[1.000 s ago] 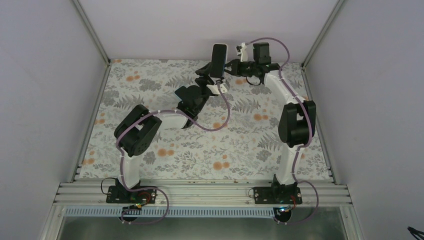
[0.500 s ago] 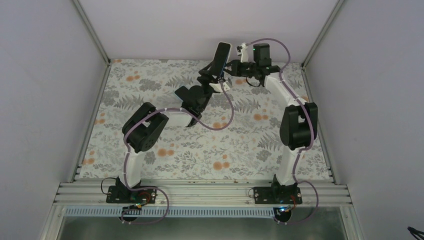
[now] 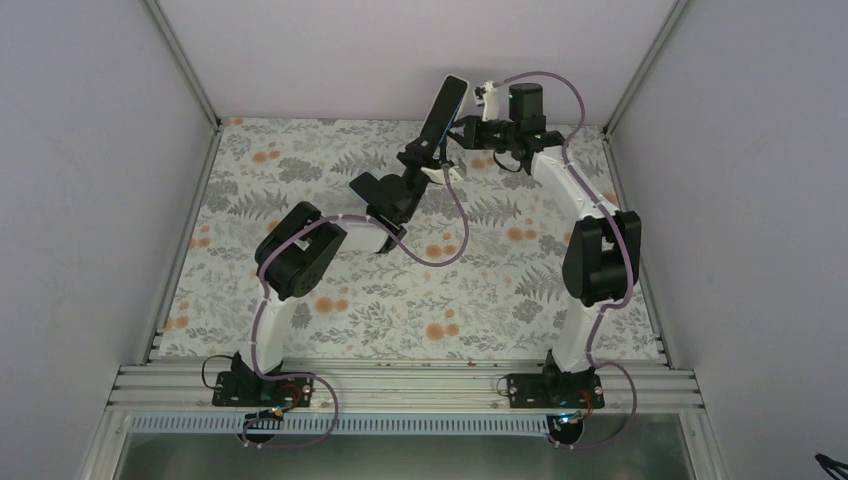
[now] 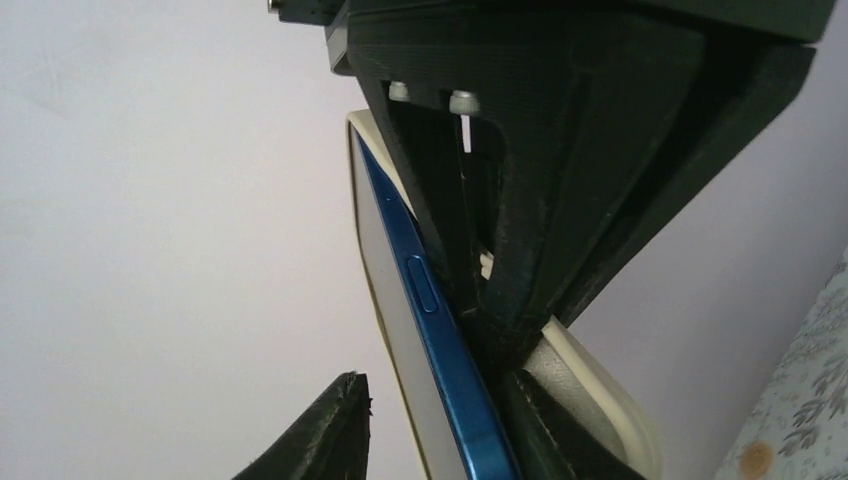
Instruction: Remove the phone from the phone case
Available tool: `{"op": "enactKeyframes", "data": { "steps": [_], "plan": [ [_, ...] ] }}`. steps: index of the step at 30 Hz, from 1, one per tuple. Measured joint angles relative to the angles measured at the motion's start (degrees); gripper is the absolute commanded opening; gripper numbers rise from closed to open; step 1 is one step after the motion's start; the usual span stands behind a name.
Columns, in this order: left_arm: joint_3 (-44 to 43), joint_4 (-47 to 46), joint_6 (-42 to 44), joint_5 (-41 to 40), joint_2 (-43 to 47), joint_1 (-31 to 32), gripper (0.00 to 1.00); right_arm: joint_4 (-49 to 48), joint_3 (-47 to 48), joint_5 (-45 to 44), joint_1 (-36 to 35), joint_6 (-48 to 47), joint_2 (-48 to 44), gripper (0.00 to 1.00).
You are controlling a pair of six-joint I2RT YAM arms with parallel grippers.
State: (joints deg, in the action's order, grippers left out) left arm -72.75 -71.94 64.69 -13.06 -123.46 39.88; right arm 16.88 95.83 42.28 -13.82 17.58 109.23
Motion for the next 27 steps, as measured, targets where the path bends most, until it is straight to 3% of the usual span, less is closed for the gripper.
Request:
{"op": "enactKeyframes", "data": {
  "steps": [6, 15, 22, 27],
  "plan": [
    [-0.55, 1.11, -0.98, 0.39, -0.26, 0.02, 0.03, -0.37, 0.0, -0.22, -0.07, -1.09, -0.28, 0.03],
    [-1.07, 2.16, -2.08, 1.16, -0.24, -0.39, 0.02, 2.78, 0.85, -1.64, 0.02, -3.06, -0.33, 0.03],
    [1.9, 5.33, -1.77, 3.41, 2.93, -0.57, 0.02, 4.0, -1.53, -7.13, 0.24, -9.64, -2.25, 0.03],
    [6.84, 12.37, -0.39, 5.81, 12.68, -3.13, 0.02, -0.92, -9.33, -24.11, 1.81, -20.68, -5.66, 0.04]
  ]
}}
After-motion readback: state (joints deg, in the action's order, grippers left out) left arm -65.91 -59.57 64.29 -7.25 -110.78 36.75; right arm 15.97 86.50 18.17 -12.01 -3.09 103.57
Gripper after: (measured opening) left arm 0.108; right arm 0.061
